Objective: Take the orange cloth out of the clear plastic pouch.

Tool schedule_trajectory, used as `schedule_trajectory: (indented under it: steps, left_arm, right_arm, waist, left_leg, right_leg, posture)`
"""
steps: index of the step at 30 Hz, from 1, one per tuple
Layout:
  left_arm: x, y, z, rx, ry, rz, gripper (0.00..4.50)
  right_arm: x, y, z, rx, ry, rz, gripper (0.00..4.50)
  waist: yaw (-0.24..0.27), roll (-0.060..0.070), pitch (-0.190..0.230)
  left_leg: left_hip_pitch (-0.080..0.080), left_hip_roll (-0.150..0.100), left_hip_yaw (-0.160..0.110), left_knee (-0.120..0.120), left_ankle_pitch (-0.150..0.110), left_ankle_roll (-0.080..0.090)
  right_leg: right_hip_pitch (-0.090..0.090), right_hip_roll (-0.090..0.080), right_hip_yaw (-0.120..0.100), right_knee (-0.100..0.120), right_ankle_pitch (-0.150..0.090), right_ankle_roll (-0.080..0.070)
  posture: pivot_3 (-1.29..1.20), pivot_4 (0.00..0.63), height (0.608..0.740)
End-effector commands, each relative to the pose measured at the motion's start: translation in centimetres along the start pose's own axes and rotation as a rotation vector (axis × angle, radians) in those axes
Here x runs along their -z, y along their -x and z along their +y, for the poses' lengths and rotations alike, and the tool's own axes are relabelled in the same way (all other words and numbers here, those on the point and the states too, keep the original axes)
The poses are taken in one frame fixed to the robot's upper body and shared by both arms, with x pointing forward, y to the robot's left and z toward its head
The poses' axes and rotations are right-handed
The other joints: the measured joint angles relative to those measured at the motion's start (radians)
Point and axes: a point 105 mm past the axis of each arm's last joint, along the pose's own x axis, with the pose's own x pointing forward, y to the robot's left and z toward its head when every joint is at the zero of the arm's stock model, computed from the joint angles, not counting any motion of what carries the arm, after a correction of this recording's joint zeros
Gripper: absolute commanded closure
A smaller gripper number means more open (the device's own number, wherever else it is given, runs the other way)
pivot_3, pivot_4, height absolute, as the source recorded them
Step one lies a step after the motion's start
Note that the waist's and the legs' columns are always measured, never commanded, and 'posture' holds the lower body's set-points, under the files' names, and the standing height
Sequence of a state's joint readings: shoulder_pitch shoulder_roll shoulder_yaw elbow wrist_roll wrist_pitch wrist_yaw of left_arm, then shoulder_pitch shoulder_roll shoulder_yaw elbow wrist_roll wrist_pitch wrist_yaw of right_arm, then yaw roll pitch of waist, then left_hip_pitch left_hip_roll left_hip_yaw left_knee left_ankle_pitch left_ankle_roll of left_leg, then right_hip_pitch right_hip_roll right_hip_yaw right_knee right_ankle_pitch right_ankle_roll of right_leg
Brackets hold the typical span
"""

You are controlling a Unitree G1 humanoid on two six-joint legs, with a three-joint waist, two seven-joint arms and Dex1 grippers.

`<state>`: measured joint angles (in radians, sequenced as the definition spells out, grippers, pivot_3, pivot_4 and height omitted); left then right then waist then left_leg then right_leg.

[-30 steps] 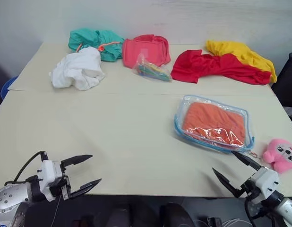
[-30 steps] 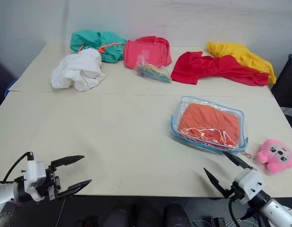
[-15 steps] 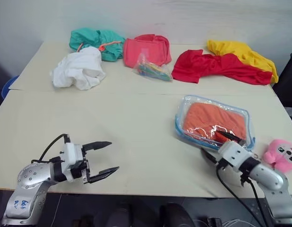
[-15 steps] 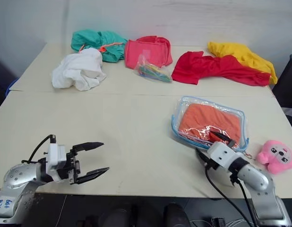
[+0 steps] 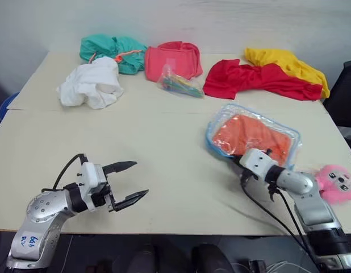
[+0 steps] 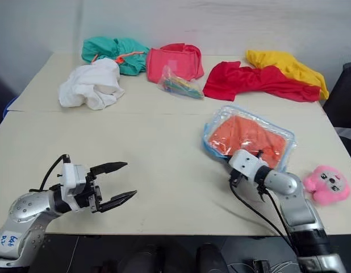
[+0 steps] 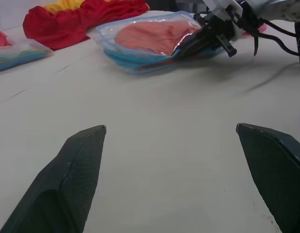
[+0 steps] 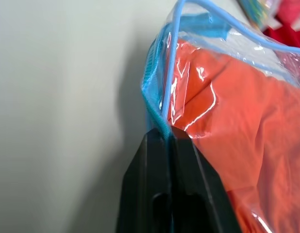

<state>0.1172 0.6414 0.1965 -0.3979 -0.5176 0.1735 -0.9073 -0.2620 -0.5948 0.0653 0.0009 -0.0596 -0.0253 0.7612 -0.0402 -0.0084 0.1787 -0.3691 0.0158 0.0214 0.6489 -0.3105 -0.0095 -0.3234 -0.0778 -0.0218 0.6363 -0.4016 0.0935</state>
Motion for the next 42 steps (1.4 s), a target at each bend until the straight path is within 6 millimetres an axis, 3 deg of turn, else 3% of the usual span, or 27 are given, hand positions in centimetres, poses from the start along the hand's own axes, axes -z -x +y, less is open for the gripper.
schedule_trajectory:
  steps: [1,5,8,12,14,19,22,25,28,31,35,42]
  left_arm:
    - [-1.1,-0.1,-0.3,-0.006,-0.029,-0.026,0.00]
    - [-1.3,-0.4,-0.4,-0.013,-0.027,-0.026,0.00]
    - [-1.6,-0.5,-0.2,-0.027,-0.030,-0.030,0.00]
    - [-1.6,-0.4,0.0,-0.040,-0.028,-0.026,0.00]
    - [-1.7,-0.5,-0.1,-0.038,-0.025,-0.025,0.00]
    - [-1.6,-0.6,-0.6,-0.011,0.013,-0.016,0.00]
    - [-1.4,-0.4,-0.7,0.017,0.068,-0.005,0.00]
    - [-1.4,-0.2,-0.9,0.052,0.089,0.010,0.00]
    - [-1.6,-0.1,-1.2,0.089,0.098,0.011,0.00]
    - [-2.1,-0.4,-1.4,0.121,0.071,0.004,0.00]
    - [-2.4,-1.1,-1.4,0.137,0.056,-0.011,0.00]
    - [-2.4,-1.4,-1.1,0.164,0.046,-0.015,0.00]
  right_arm:
    - [-3.7,-2.3,1.9,-0.122,0.042,-0.128,4.46]
    - [-6.8,-4.6,4.8,-0.259,0.101,-0.200,4.46]
    - [-7.4,-4.8,6.5,-0.320,0.087,-0.209,4.46]
    - [-7.6,-4.6,7.1,-0.325,0.078,-0.221,4.46]
    - [-7.6,-4.9,6.6,-0.275,-0.019,-0.208,4.46]
    - [-8.7,-4.6,6.4,-0.289,-0.114,-0.258,3.24]
    - [-9.4,-1.6,7.2,-0.386,-0.191,-0.338,2.17]
    - [-9.0,2.0,6.2,-0.375,-0.245,-0.382,1.21]
    - [-8.0,5.7,3.7,-0.281,-0.291,-0.371,0.22]
    - [-5.3,8.7,0.6,-0.170,-0.304,-0.216,0.22]
    - [-1.7,11.5,-2.0,-0.139,-0.296,0.032,0.22]
    - [4.3,14.1,-3.8,-0.181,-0.324,0.361,0.22]
  waist:
    - [0.000,0.000,0.000]
    - [0.003,0.000,0.000]
    - [0.012,0.000,0.000]
    - [0.015,0.000,0.000]
    - [0.012,0.000,0.000]
    - [0.010,0.000,0.000]
    - [0.015,0.000,0.000]
    - [0.018,0.000,0.000]
    - [0.017,0.000,0.000]
    - [0.015,0.000,0.001]
    - [0.012,0.001,0.001]
    - [0.014,0.001,0.001]
  left_leg:
    - [0.000,0.000,0.000,0.000,0.000,0.000]
    - [-0.001,0.000,0.000,0.000,0.000,0.000]
    - [-0.002,0.000,-0.001,0.000,0.000,0.000]
    - [-0.003,-0.001,-0.003,0.001,0.000,0.001]
    - [-0.003,-0.001,-0.003,0.001,0.000,0.001]
    - [-0.002,-0.001,-0.003,0.000,0.000,-0.001]
    - [-0.002,-0.001,-0.004,-0.001,0.000,-0.001]
    - [-0.005,-0.002,-0.008,0.000,0.000,0.000]
    - [-0.006,-0.002,-0.008,0.000,-0.001,0.001]
    - [-0.005,-0.002,-0.008,0.001,0.000,0.001]
    - [-0.002,-0.002,-0.008,-0.001,0.000,0.001]
    - [-0.002,-0.002,-0.007,0.000,0.000,0.001]
  right_leg:
    - [0.000,0.000,0.000,0.000,0.000,0.000]
    - [-0.001,0.000,0.000,0.001,0.000,0.000]
    - [-0.001,0.000,-0.001,0.001,0.000,0.000]
    - [0.000,-0.001,-0.001,0.001,0.000,0.000]
    - [0.000,-0.001,0.000,0.000,0.000,0.000]
    - [-0.001,0.000,0.000,0.000,0.000,0.000]
    - [0.000,-0.001,-0.001,0.000,0.000,0.000]
    - [0.001,-0.001,0.000,-0.001,0.000,0.000]
    - [0.002,-0.001,0.000,-0.005,0.000,0.000]
    - [0.003,0.000,-0.001,-0.007,0.000,0.000]
    - [0.005,0.000,0.000,-0.007,0.000,0.000]
    - [0.006,0.001,0.000,-0.008,0.000,0.000]
  posture:
    - [0.00,0.150,0.740]
    - [0.00,0.150,0.740]
    - [0.00,0.150,0.740]
    - [0.00,0.150,0.740]
    - [0.00,0.150,0.740]
    - [0.00,0.150,0.740]
    - [0.00,0.150,0.740]
    - [0.00,0.150,0.740]
    - [0.00,0.150,0.740]
    - [0.00,0.150,0.740]
    - [0.00,0.150,0.740]
    - [0.00,0.150,0.740]
